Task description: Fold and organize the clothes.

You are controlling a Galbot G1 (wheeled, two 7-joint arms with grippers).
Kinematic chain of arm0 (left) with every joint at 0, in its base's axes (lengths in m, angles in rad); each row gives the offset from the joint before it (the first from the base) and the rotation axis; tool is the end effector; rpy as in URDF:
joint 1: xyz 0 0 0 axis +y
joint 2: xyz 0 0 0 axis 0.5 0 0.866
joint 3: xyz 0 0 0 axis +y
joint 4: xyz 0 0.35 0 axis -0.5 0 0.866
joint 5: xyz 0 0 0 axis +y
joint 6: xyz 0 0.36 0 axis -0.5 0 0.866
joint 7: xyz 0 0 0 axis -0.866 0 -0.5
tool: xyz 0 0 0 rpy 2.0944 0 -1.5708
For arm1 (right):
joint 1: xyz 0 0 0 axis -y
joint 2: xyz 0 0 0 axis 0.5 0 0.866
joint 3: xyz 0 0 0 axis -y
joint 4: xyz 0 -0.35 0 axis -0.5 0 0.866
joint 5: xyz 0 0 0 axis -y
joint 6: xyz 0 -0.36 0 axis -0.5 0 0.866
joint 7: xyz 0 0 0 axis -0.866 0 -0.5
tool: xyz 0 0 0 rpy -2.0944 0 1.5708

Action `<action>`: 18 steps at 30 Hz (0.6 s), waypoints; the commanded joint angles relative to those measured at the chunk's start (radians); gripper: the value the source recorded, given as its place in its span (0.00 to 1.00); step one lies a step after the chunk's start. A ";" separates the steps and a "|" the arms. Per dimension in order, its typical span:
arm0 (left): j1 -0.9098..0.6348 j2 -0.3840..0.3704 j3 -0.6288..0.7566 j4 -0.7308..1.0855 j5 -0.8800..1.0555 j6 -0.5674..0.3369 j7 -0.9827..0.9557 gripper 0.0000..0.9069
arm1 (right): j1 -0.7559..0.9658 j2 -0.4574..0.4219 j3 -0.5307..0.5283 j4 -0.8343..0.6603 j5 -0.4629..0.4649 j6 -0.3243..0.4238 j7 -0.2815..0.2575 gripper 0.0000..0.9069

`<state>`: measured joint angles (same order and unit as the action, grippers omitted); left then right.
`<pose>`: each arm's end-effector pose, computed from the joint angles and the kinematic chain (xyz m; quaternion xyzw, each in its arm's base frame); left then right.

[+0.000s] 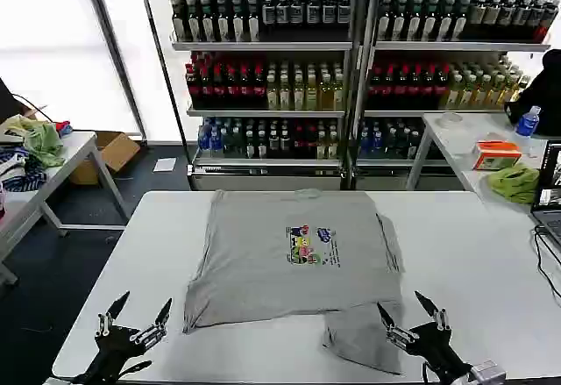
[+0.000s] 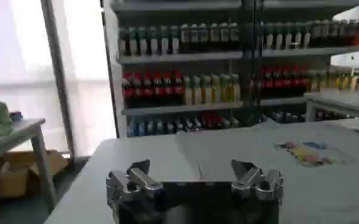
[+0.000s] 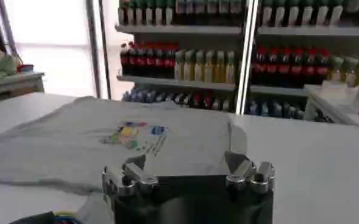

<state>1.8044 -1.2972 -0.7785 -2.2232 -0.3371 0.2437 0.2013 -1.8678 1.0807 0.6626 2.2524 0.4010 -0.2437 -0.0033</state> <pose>0.1276 0.1050 -0.2680 -0.0835 -0.9845 0.0001 0.1543 0.1226 -0.0922 -0.2642 0.1012 -0.9753 0.0380 0.1925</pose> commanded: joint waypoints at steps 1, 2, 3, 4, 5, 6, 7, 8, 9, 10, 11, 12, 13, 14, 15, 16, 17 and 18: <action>-0.034 0.078 0.169 0.006 -0.109 0.191 -0.097 1.00 | -0.090 0.030 0.000 0.028 -0.042 -0.058 0.055 1.00; -0.040 0.082 0.174 0.010 -0.111 0.195 -0.096 1.00 | -0.092 0.033 -0.001 0.026 -0.042 -0.072 0.066 1.00; -0.045 0.084 0.181 0.014 -0.111 0.196 -0.096 1.00 | -0.092 0.035 -0.002 0.022 -0.042 -0.079 0.079 1.00; -0.056 0.087 0.187 0.026 -0.111 0.200 -0.095 1.00 | -0.091 0.037 -0.002 0.016 -0.043 -0.093 0.089 1.00; -0.065 0.090 0.194 0.035 -0.111 0.201 -0.093 1.00 | -0.092 0.036 -0.003 0.011 -0.039 -0.090 0.089 1.00; -0.076 0.092 0.197 0.042 -0.113 0.202 -0.094 1.00 | -0.095 0.036 -0.003 0.010 -0.039 -0.090 0.092 1.00; -0.099 0.090 0.199 0.069 -0.112 0.202 -0.092 1.00 | -0.098 0.040 -0.004 0.013 -0.038 -0.091 0.091 1.00; -0.111 0.091 0.200 0.081 -0.114 0.202 -0.083 1.00 | -0.099 0.045 -0.006 0.015 -0.037 -0.090 0.089 1.00; -0.120 0.091 0.201 0.095 -0.116 0.203 -0.083 1.00 | -0.100 0.050 -0.007 0.017 -0.037 -0.090 0.091 1.00; -0.131 0.089 0.203 0.110 -0.117 0.205 -0.083 1.00 | -0.100 0.056 -0.010 0.018 -0.038 -0.091 0.090 1.00; -0.139 0.087 0.204 0.119 -0.121 0.205 -0.081 1.00 | -0.099 0.056 -0.013 0.015 -0.037 -0.091 0.087 1.00; -0.141 0.087 0.205 0.121 -0.122 0.205 -0.078 1.00 | -0.097 0.056 -0.017 0.010 -0.038 -0.090 0.086 1.00; -0.145 0.086 0.206 0.128 -0.117 0.200 -0.074 1.00 | -0.088 0.061 -0.026 0.002 -0.042 -0.089 0.087 1.00; -0.151 0.084 0.206 0.151 -0.114 0.198 -0.071 1.00 | -0.082 0.064 -0.029 -0.004 -0.047 -0.089 0.086 1.00; -0.157 0.082 0.205 0.157 -0.117 0.197 -0.070 1.00 | -0.076 0.069 -0.041 -0.005 -0.056 -0.089 0.086 1.00; -0.163 0.077 0.201 0.165 -0.124 0.197 -0.070 1.00 | -0.068 0.078 -0.053 -0.004 -0.071 -0.089 0.084 1.00; -0.169 0.073 0.196 0.170 -0.125 0.197 -0.071 1.00 | -0.064 0.082 -0.060 -0.003 -0.075 -0.089 0.083 1.00; -0.174 0.072 0.190 0.171 -0.129 0.197 -0.071 1.00 | -0.062 0.086 -0.064 -0.001 -0.079 -0.089 0.083 1.00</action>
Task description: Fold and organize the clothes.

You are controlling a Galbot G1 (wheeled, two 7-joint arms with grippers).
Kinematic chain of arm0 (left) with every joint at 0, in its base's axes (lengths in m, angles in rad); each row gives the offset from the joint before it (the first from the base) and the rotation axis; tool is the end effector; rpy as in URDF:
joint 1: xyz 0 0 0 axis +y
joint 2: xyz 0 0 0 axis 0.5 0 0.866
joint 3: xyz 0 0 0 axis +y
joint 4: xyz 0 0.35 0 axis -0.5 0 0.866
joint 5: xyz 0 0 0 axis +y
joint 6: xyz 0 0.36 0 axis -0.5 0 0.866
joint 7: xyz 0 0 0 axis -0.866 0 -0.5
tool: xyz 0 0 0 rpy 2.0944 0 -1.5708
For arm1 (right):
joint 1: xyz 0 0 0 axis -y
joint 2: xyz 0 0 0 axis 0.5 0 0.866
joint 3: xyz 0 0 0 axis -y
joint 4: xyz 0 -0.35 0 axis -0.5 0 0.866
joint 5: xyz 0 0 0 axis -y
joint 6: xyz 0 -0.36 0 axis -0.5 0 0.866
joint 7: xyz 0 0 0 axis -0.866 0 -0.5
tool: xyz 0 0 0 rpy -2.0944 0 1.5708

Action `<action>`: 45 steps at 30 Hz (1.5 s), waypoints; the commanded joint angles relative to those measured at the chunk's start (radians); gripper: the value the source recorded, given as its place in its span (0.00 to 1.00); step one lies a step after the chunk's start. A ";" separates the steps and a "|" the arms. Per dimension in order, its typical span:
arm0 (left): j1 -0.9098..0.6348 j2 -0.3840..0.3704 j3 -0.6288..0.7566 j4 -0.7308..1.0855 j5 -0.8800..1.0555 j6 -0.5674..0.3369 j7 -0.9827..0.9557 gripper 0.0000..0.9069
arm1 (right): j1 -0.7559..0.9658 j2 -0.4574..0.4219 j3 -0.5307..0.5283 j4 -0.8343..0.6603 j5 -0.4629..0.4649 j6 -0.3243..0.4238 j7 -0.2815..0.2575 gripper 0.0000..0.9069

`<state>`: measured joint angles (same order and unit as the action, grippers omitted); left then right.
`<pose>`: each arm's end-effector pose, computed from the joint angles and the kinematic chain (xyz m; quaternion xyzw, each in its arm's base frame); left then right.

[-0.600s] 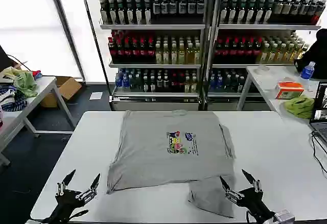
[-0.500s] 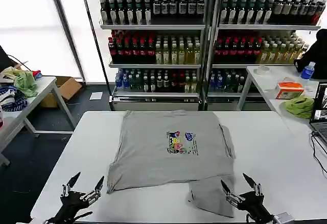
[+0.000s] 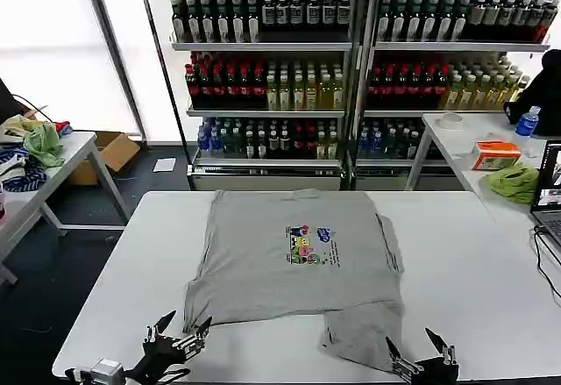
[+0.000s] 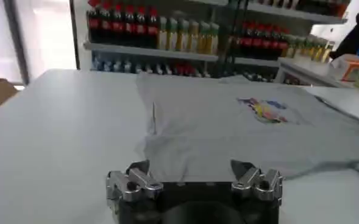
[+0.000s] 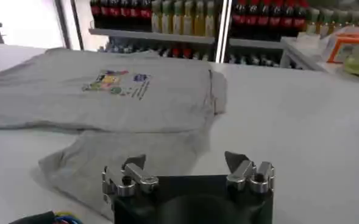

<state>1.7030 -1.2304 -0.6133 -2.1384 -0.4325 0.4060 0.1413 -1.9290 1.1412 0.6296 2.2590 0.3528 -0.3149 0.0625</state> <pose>0.1552 0.0779 -0.2941 -0.1291 -0.9593 0.0569 0.2445 0.1001 -0.0773 -0.2758 0.0640 -0.9642 0.0367 0.2547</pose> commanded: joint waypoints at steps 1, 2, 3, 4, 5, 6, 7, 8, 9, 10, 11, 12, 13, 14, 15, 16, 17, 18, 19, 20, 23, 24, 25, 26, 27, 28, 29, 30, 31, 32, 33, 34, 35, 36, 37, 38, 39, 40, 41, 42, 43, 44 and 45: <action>-0.074 0.006 0.017 0.085 -0.039 0.035 -0.010 1.00 | 0.004 0.031 -0.040 -0.006 -0.038 -0.019 0.017 1.00; -0.074 0.008 0.010 0.083 -0.044 0.035 -0.010 1.00 | 0.006 0.035 -0.047 -0.004 -0.043 -0.018 0.016 1.00; -0.072 0.012 0.006 0.081 -0.046 0.035 -0.010 1.00 | 0.006 0.037 -0.056 -0.004 -0.048 -0.017 0.015 1.00; -0.070 0.015 0.000 0.083 -0.046 0.033 -0.007 1.00 | 0.006 0.038 -0.061 -0.006 -0.052 -0.016 0.014 1.00; -0.068 0.017 -0.003 0.089 -0.049 0.031 -0.007 1.00 | 0.007 0.038 -0.065 -0.008 -0.055 -0.013 0.014 1.00; -0.067 0.017 -0.005 0.095 -0.048 0.031 -0.008 1.00 | 0.007 0.037 -0.066 -0.009 -0.057 -0.013 0.014 1.00; -0.065 0.017 -0.008 0.099 -0.048 0.029 -0.008 1.00 | 0.009 0.037 -0.072 -0.012 -0.059 -0.013 0.013 1.00; -0.058 0.018 -0.008 0.098 -0.051 0.027 -0.007 1.00 | 0.010 0.036 -0.074 -0.013 -0.060 -0.014 0.011 1.00; -0.052 0.018 -0.007 0.096 -0.052 0.026 -0.007 1.00 | 0.011 0.035 -0.078 -0.013 -0.062 -0.014 0.009 1.00; -0.042 0.018 -0.006 0.095 -0.051 0.023 -0.004 1.00 | 0.015 0.034 -0.081 -0.014 -0.063 -0.015 0.009 1.00; -0.038 0.016 -0.003 0.098 -0.049 0.020 -0.004 1.00 | 0.019 0.032 -0.084 -0.017 -0.063 -0.015 0.008 1.00; -0.037 0.014 0.000 0.104 -0.046 0.016 -0.004 1.00 | 0.024 0.032 -0.087 -0.020 -0.063 -0.015 0.009 1.00; -0.038 0.008 0.005 0.111 -0.043 0.012 -0.004 1.00 | 0.028 0.032 -0.088 -0.023 -0.064 -0.016 0.009 1.00; -0.041 0.004 0.009 0.117 -0.041 0.010 -0.003 1.00 | 0.032 0.032 -0.089 -0.027 -0.064 -0.016 0.004 1.00; -0.042 -0.001 0.013 0.120 -0.039 0.009 -0.005 1.00 | 0.032 0.031 -0.090 -0.029 -0.064 -0.016 0.004 1.00; -0.041 -0.008 0.017 0.118 -0.038 0.008 -0.006 0.91 | 0.028 0.030 -0.091 -0.028 -0.063 -0.016 0.007 0.78; -0.039 -0.011 0.019 0.113 -0.039 0.008 -0.004 0.84 | 0.024 0.028 -0.092 -0.028 -0.061 -0.016 0.008 0.32; -0.035 -0.015 0.021 0.104 -0.037 0.007 -0.005 0.68 | 0.020 0.027 -0.092 -0.028 -0.057 -0.015 0.008 0.01; -0.032 -0.019 0.021 0.098 -0.038 0.006 -0.005 0.59 | 0.016 0.027 -0.090 -0.028 -0.053 -0.013 0.007 0.00; -0.030 -0.020 0.022 0.094 -0.038 0.005 -0.004 0.49 | 0.013 0.028 -0.089 -0.029 -0.043 -0.011 0.006 0.00; -0.023 -0.025 0.022 0.088 -0.041 0.002 -0.005 0.08 | 0.011 0.029 -0.090 -0.033 -0.027 -0.005 0.001 0.00; -0.022 -0.026 0.022 0.087 -0.042 0.000 -0.005 0.01 | 0.011 0.029 -0.095 -0.036 -0.019 -0.004 0.002 0.00; -0.022 -0.027 0.022 0.086 -0.042 -0.003 -0.005 0.01 | 0.011 0.029 -0.098 -0.039 -0.016 -0.002 0.002 0.00; -0.022 -0.027 0.022 0.087 -0.042 -0.005 -0.004 0.01 | 0.011 0.029 -0.100 -0.041 -0.013 0.001 0.001 0.00; -0.023 -0.027 0.023 0.089 -0.042 -0.007 -0.004 0.01 | 0.010 0.029 -0.104 -0.043 -0.011 0.002 0.002 0.00; -0.023 -0.028 0.023 0.089 -0.042 -0.009 -0.002 0.01 | 0.010 0.030 -0.106 -0.045 -0.004 0.004 0.003 0.00; -0.024 -0.029 0.023 0.090 -0.042 -0.009 -0.002 0.01 | 0.010 0.030 -0.107 -0.046 0.000 0.005 0.003 0.00; -0.024 -0.029 0.022 0.090 -0.043 -0.011 -0.001 0.01 | 0.011 0.031 -0.108 -0.048 0.009 0.008 0.002 0.00; -0.025 -0.030 0.022 0.091 -0.044 -0.013 0.000 0.01 | 0.012 0.031 -0.108 -0.048 0.012 0.010 0.002 0.00; -0.026 -0.030 0.021 0.091 -0.045 -0.015 0.000 0.01 | 0.013 0.032 -0.108 -0.048 0.017 0.011 0.002 0.00; -0.026 -0.029 0.021 0.091 -0.047 -0.016 0.000 0.01 | 0.014 0.032 -0.109 -0.047 0.025 0.011 0.002 0.00; -0.027 -0.029 0.020 0.090 -0.048 -0.017 0.001 0.01 | 0.014 0.031 -0.109 -0.047 0.034 0.011 0.003 0.00; -0.027 -0.029 0.019 0.089 -0.048 -0.018 0.000 0.01 | 0.014 0.031 -0.108 -0.048 0.042 0.011 0.004 0.00; -0.027 -0.029 0.019 0.086 -0.049 -0.018 0.000 0.01 | 0.014 0.030 -0.108 -0.050 0.047 0.015 0.003 0.00; -0.027 -0.029 0.018 0.083 -0.051 -0.019 0.000 0.01 | 0.015 0.030 -0.109 -0.051 0.051 0.018 0.003 0.00; -0.027 -0.029 0.018 0.081 -0.054 -0.019 -0.002 0.01 | 0.016 0.031 -0.109 -0.050 0.058 0.023 0.001 0.00; -0.028 -0.029 0.017 0.081 -0.056 -0.019 -0.002 0.01 | 0.016 0.031 -0.109 -0.049 0.063 0.025 -0.001 0.00; -0.030 -0.029 0.016 0.080 -0.060 -0.019 -0.003 0.01 | 0.017 0.031 -0.110 -0.046 0.071 0.032 -0.008 0.00; -0.031 -0.029 0.016 0.080 -0.063 -0.019 -0.004 0.01 | 0.017 0.031 -0.111 -0.043 0.076 0.036 -0.010 0.00; -0.032 -0.029 0.016 0.079 -0.066 -0.019 -0.006 0.01 | 0.017 0.030 -0.111 -0.042 0.079 0.042 -0.011 0.00; -0.032 -0.029 0.016 0.078 -0.070 -0.019 -0.006 0.01 | 0.017 0.030 -0.111 -0.039 0.080 0.050 -0.012 0.00; -0.032 -0.030 0.015 0.071 -0.073 -0.019 -0.008 0.01 | 0.016 0.030 -0.109 -0.035 0.079 0.061 -0.012 0.00; -0.030 -0.030 0.013 0.065 -0.076 -0.017 -0.011 0.01 | 0.014 0.030 -0.108 -0.031 0.078 0.067 -0.013 0.00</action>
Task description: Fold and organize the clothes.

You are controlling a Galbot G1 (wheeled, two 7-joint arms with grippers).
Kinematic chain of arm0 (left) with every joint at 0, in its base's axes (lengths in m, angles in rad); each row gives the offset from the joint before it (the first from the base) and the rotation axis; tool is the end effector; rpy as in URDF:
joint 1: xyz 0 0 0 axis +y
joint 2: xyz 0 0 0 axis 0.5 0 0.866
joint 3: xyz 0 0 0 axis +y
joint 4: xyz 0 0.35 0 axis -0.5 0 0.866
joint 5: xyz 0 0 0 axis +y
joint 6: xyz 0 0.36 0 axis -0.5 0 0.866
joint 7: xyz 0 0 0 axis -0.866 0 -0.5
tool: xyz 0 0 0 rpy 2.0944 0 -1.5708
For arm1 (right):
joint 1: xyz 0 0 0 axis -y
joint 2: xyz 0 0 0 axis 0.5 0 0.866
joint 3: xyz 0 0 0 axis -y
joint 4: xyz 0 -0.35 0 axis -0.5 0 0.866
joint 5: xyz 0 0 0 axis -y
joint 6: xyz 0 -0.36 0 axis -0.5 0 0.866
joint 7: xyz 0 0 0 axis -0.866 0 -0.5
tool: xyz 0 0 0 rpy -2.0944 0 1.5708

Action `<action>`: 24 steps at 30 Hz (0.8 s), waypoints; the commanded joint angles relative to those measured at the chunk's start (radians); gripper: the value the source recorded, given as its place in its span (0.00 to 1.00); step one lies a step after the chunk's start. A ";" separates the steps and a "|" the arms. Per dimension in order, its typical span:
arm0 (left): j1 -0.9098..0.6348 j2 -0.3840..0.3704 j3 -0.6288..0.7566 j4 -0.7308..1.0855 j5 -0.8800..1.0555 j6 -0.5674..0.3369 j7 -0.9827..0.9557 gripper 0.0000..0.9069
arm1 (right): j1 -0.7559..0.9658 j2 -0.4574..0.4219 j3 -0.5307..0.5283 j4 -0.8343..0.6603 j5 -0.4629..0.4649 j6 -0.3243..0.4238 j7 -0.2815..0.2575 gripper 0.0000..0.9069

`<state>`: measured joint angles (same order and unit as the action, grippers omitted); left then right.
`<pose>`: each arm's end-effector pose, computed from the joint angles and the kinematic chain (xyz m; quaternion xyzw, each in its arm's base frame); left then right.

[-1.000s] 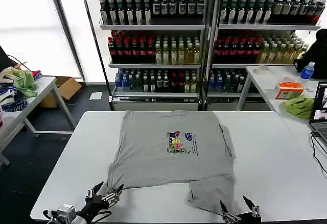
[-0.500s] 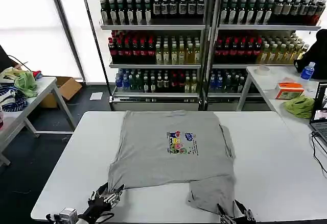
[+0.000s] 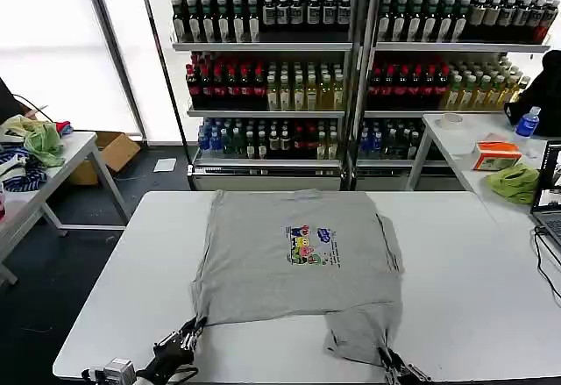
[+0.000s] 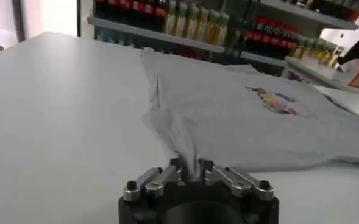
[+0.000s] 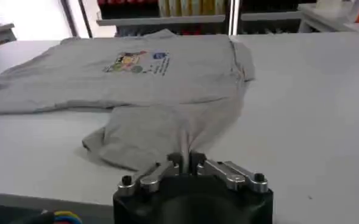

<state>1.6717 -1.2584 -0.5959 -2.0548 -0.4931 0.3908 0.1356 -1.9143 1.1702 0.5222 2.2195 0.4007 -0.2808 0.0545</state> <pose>0.1604 0.0780 -0.3210 -0.1168 -0.9532 0.1033 0.2591 0.0925 -0.0513 -0.2978 0.0934 -0.9581 -0.0290 0.2693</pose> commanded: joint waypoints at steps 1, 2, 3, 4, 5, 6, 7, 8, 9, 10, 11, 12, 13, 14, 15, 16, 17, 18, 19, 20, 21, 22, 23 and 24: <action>0.003 -0.002 -0.006 -0.025 -0.019 0.000 -0.008 0.01 | -0.004 0.001 0.000 0.015 0.029 0.039 -0.007 0.00; 0.012 0.000 -0.010 -0.037 -0.026 0.004 -0.013 0.01 | -0.013 -0.001 0.000 0.029 0.030 0.046 -0.011 0.00; 0.022 0.006 -0.014 -0.046 -0.029 0.007 -0.014 0.01 | -0.017 -0.002 0.000 0.035 0.030 0.049 -0.014 0.00; 0.033 0.011 -0.017 -0.058 -0.032 0.010 -0.014 0.01 | -0.024 -0.003 -0.001 0.045 0.030 0.057 -0.018 0.00; 0.053 0.018 -0.027 -0.072 -0.033 0.016 -0.017 0.01 | -0.030 -0.003 -0.002 0.052 0.031 0.064 -0.020 0.00; 0.063 0.026 -0.034 -0.088 -0.044 0.019 -0.020 0.01 | -0.036 -0.002 -0.003 0.060 0.031 0.067 -0.020 0.00; 0.076 0.030 -0.042 -0.094 -0.047 0.022 -0.022 0.01 | -0.040 -0.002 -0.003 0.061 0.031 0.069 -0.021 0.00; 0.087 0.034 -0.063 -0.102 -0.047 0.026 -0.023 0.01 | -0.043 -0.001 -0.005 0.062 0.031 0.076 -0.022 0.00; 0.093 0.037 -0.074 -0.108 -0.041 0.030 -0.023 0.01 | -0.046 -0.001 -0.003 0.062 0.030 0.076 -0.024 0.00; 0.103 0.040 -0.086 -0.111 -0.040 0.035 -0.021 0.01 | -0.050 -0.001 0.001 0.063 0.028 0.075 -0.029 0.00; 0.109 0.046 -0.095 -0.114 -0.043 0.038 -0.020 0.01 | -0.055 -0.002 0.003 0.063 0.029 0.075 -0.031 0.00; 0.118 0.050 -0.103 -0.116 -0.040 0.046 -0.019 0.01 | -0.059 -0.003 0.006 0.064 0.029 0.074 -0.031 0.00; 0.124 0.054 -0.110 -0.116 -0.035 0.048 -0.018 0.01 | -0.065 -0.006 0.009 0.064 0.029 0.073 -0.031 0.00; 0.129 0.058 -0.115 -0.116 -0.034 0.049 -0.014 0.01 | -0.068 -0.011 0.009 0.064 0.031 0.073 -0.030 0.00; 0.134 0.062 -0.120 -0.116 -0.032 0.051 -0.009 0.01 | -0.073 -0.019 0.009 0.064 0.035 0.072 -0.030 0.00; 0.139 0.064 -0.124 -0.117 -0.028 0.052 -0.004 0.01 | -0.077 -0.026 0.008 0.065 0.038 0.071 -0.030 0.00; 0.143 0.065 -0.131 -0.119 -0.014 0.059 0.007 0.01 | -0.082 -0.033 0.008 0.066 0.041 0.071 -0.031 0.00; 0.145 0.066 -0.133 -0.121 0.000 0.059 0.012 0.01 | -0.087 -0.041 0.011 0.068 0.043 0.071 -0.035 0.00; 0.148 0.064 -0.136 -0.129 0.012 0.064 0.016 0.01 | -0.092 -0.049 0.017 0.070 0.044 0.070 -0.040 0.00; 0.150 0.063 -0.138 -0.135 0.023 0.068 0.022 0.01 | -0.096 -0.053 0.022 0.074 0.045 0.066 -0.048 0.00; 0.155 0.060 -0.141 -0.142 0.034 0.067 0.028 0.01 | -0.097 -0.057 0.027 0.075 0.046 0.060 -0.055 0.00; 0.157 0.059 -0.141 -0.148 0.038 0.067 0.029 0.01 | -0.098 -0.064 0.030 0.075 0.048 0.051 -0.065 0.00; 0.158 0.056 -0.142 -0.159 0.039 0.068 0.031 0.01 | -0.094 -0.069 0.030 0.072 0.047 0.051 -0.068 0.00; 0.156 0.054 -0.142 -0.164 0.040 0.069 0.032 0.01 | -0.085 -0.069 0.027 0.065 0.046 0.061 -0.070 0.00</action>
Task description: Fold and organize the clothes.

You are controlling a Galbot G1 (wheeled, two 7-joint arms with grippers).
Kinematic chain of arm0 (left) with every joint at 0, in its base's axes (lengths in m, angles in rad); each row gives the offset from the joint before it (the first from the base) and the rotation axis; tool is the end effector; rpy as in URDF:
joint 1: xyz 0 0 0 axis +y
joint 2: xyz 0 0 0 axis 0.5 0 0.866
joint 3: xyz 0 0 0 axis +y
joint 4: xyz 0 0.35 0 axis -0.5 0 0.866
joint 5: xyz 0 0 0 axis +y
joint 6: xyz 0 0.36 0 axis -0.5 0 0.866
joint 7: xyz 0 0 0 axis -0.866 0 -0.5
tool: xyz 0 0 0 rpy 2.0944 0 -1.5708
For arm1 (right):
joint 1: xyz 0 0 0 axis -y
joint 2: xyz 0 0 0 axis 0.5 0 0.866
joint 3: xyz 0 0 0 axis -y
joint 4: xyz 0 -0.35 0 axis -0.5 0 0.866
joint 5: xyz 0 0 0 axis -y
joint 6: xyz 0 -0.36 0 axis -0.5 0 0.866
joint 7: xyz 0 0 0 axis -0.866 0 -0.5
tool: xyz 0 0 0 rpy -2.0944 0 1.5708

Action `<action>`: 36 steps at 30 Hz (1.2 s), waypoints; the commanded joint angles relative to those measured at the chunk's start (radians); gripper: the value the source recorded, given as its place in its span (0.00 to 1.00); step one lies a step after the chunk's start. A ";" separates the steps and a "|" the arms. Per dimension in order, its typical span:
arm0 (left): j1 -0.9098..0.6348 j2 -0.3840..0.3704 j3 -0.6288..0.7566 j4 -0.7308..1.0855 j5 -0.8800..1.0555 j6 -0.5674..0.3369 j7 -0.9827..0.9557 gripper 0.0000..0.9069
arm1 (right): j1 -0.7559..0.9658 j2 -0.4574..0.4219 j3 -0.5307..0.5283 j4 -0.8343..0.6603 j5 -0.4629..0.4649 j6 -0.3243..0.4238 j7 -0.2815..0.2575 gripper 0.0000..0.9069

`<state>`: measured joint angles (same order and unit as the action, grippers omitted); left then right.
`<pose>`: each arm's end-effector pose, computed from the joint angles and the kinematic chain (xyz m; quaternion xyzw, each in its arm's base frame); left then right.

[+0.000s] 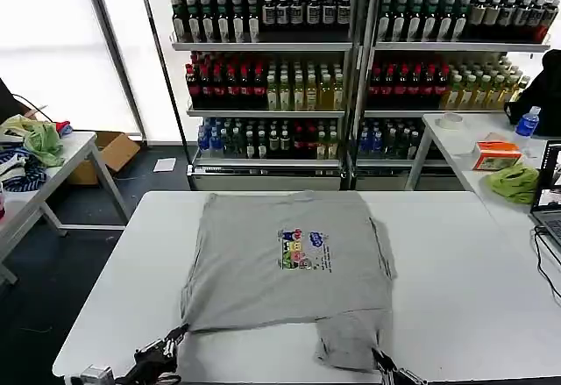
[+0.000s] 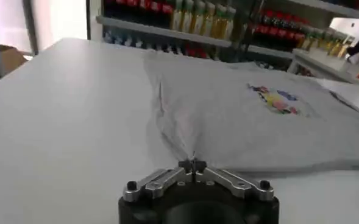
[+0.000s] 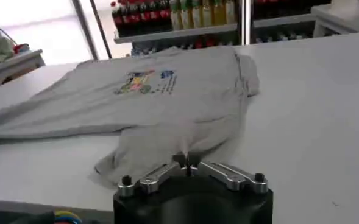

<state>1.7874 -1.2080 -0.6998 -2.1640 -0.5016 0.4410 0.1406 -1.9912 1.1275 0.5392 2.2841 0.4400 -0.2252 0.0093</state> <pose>0.1357 0.1017 -0.2872 -0.1062 -0.9526 0.0664 0.2774 0.0774 -0.0529 -0.2800 0.1305 -0.9580 -0.0450 0.2515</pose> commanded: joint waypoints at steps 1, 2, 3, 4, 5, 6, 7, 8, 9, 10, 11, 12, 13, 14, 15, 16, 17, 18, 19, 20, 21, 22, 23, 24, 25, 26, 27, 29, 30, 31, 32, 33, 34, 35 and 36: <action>0.037 0.002 -0.038 -0.058 0.049 0.019 0.026 0.01 | -0.003 -0.027 0.008 -0.001 0.008 0.006 -0.025 0.00; 0.031 -0.003 -0.040 -0.062 0.051 0.022 0.024 0.01 | 0.008 -0.025 0.005 -0.001 0.012 0.010 -0.022 0.00; 0.030 -0.005 -0.042 -0.071 0.051 0.025 0.024 0.01 | 0.015 -0.022 0.005 0.002 0.016 0.016 -0.023 0.00; 0.030 -0.007 -0.045 -0.078 0.051 0.026 0.025 0.01 | 0.020 -0.020 0.005 0.006 0.023 0.022 -0.024 0.00; 0.031 -0.008 -0.048 -0.088 0.051 0.027 0.026 0.01 | 0.026 -0.019 0.005 0.012 0.032 0.030 -0.027 0.00; 0.030 -0.008 -0.053 -0.093 0.050 0.031 0.026 0.01 | 0.037 -0.018 0.004 0.019 0.039 0.049 -0.033 0.00; 0.021 -0.005 -0.055 -0.096 0.049 0.036 0.026 0.01 | 0.049 -0.017 0.003 0.020 0.040 0.064 -0.036 0.00; 0.003 0.001 -0.054 -0.092 0.046 0.042 0.025 0.01 | 0.076 -0.015 0.000 0.017 0.045 0.079 -0.042 0.00; -0.013 0.009 -0.054 -0.086 0.042 0.048 0.027 0.01 | 0.104 -0.006 -0.006 0.012 0.046 0.097 -0.041 0.00; -0.041 0.014 -0.052 -0.084 0.039 0.055 0.027 0.01 | 0.127 0.003 -0.013 0.009 0.047 0.115 -0.031 0.00; -0.057 0.019 -0.050 -0.082 0.038 0.060 0.024 0.01 | 0.155 0.013 -0.024 0.005 0.051 0.132 -0.008 0.00; -0.076 0.024 -0.046 -0.072 0.031 0.066 0.025 0.01 | 0.205 0.029 -0.040 -0.003 0.058 0.139 0.016 0.00; -0.113 0.042 -0.041 -0.062 0.017 0.070 0.027 0.01 | 0.231 0.048 -0.052 -0.008 0.058 0.143 0.024 0.00; -0.127 0.051 -0.036 -0.043 0.016 0.080 0.027 0.01 | 0.279 0.069 -0.075 -0.018 0.058 0.152 0.049 0.00; -0.141 0.060 -0.030 -0.036 0.016 0.083 0.028 0.01 | 0.306 0.078 -0.084 -0.024 0.066 0.164 0.059 0.00; -0.163 0.075 -0.019 -0.024 0.013 0.093 0.032 0.01 | 0.332 0.087 -0.097 -0.030 0.072 0.168 0.068 0.00; -0.175 0.090 -0.017 -0.010 0.006 0.099 0.039 0.01 | 0.357 0.095 -0.106 -0.036 0.073 0.170 0.078 0.00; -0.182 0.096 -0.013 -0.003 0.004 0.102 0.047 0.01 | 0.378 0.098 -0.108 -0.041 0.078 0.171 0.083 0.00; -0.195 0.118 -0.011 0.011 0.002 0.109 0.056 0.01 | 0.406 0.096 -0.107 -0.051 0.094 0.170 0.088 0.00; -0.214 0.134 -0.007 0.020 -0.007 0.120 0.056 0.01 | 0.421 0.095 -0.105 -0.060 0.099 0.169 0.092 0.00; -0.225 0.145 -0.005 0.032 -0.018 0.124 0.062 0.01 | 0.439 0.094 -0.103 -0.068 0.103 0.167 0.096 0.00; -0.248 0.171 -0.002 0.055 -0.055 0.125 0.069 0.01 | 0.478 0.091 -0.098 -0.092 0.111 0.163 0.100 0.00; -0.282 0.185 0.002 0.067 -0.083 0.137 0.062 0.01 | 0.492 0.090 -0.097 -0.105 0.111 0.161 0.102 0.00; -0.296 0.195 0.006 0.081 -0.106 0.135 0.061 0.01 | 0.517 0.090 -0.098 -0.123 0.109 0.159 0.102 0.00; -0.331 0.214 0.015 0.111 -0.120 0.136 0.067 0.01 | 0.543 0.089 -0.103 -0.141 0.110 0.156 0.105 0.00; -0.356 0.230 0.024 0.124 -0.129 0.136 0.066 0.01 | 0.554 0.089 -0.106 -0.149 0.111 0.154 0.107 0.00; -0.375 0.238 0.030 0.140 -0.132 0.136 0.066 0.01 | 0.569 0.090 -0.112 -0.163 0.109 0.153 0.109 0.00; -0.434 0.265 0.057 0.182 -0.145 0.137 0.068 0.01 | 0.621 0.094 -0.130 -0.197 0.108 0.147 0.119 0.00; -0.443 0.272 0.065 0.191 -0.149 0.137 0.070 0.01 | 0.641 0.095 -0.134 -0.204 0.108 0.145 0.121 0.00; -0.477 0.285 0.082 0.212 -0.154 0.136 0.076 0.01 | 0.665 0.097 -0.148 -0.221 0.108 0.143 0.126 0.00; -0.500 0.293 0.092 0.228 -0.162 0.137 0.078 0.01 | 0.678 0.097 -0.151 -0.230 0.105 0.143 0.128 0.00; -0.519 0.297 0.101 0.240 -0.167 0.136 0.079 0.01 | 0.702 0.098 -0.160 -0.251 0.101 0.143 0.131 0.00; -0.544 0.303 0.113 0.254 -0.179 0.137 0.080 0.01 | 0.726 0.099 -0.169 -0.279 0.092 0.142 0.135 0.00; -0.570 0.305 0.126 0.269 -0.181 0.137 0.080 0.01 | 0.745 0.100 -0.173 -0.302 0.081 0.139 0.142 0.00; -0.590 0.306 0.138 0.292 -0.180 0.137 0.080 0.01 | 0.754 0.101 -0.176 -0.322 0.072 0.132 0.145 0.00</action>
<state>1.4516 -0.9980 -0.6498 -2.0406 -0.6096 0.5617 0.2072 -1.4311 1.2186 0.4047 2.0960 0.5243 -0.0953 0.1255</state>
